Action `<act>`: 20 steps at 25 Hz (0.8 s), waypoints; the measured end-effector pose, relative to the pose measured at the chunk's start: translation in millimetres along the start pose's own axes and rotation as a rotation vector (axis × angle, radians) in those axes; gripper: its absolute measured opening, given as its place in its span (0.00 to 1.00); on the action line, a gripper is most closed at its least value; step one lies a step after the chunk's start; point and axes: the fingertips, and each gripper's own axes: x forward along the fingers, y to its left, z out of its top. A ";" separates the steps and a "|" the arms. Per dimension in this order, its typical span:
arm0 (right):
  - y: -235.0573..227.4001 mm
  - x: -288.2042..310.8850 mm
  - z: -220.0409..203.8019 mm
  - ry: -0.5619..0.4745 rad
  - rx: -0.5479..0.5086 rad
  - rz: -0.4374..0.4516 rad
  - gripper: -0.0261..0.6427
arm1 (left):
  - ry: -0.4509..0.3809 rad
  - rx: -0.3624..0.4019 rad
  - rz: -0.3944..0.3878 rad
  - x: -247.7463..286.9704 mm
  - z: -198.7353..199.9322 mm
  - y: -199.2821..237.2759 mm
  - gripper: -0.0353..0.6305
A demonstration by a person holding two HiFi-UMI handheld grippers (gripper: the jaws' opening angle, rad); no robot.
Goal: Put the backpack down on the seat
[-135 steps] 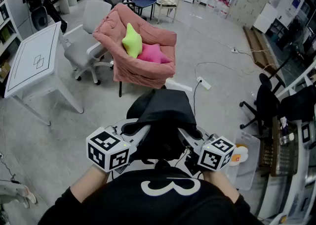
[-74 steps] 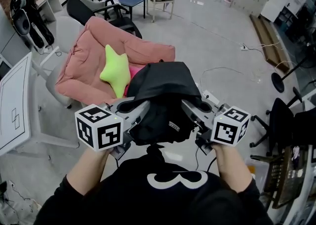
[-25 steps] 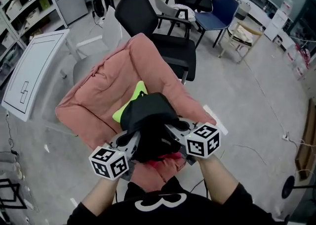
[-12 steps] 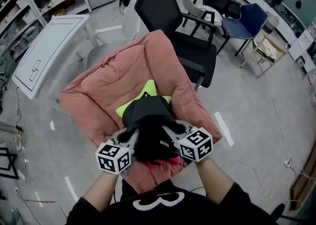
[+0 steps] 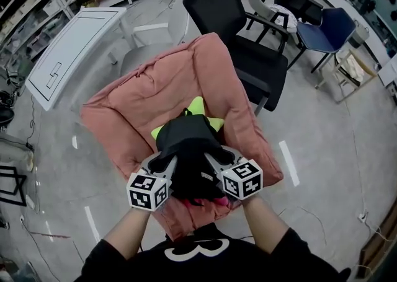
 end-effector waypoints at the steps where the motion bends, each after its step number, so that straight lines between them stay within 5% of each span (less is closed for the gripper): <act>1: -0.2 -0.3 0.5 0.000 0.009 0.008 0.18 | 0.001 -0.008 0.004 -0.5 1.2 1.8 0.22; 8: -6.7 -27.2 9.1 -0.069 0.033 -0.049 0.40 | -0.012 -0.055 -0.014 -7.8 -3.4 6.5 0.46; 20: 90.0 -101.7 -11.9 -0.075 0.086 0.014 0.40 | -0.066 -0.182 -0.044 -118.6 -47.8 -8.1 0.46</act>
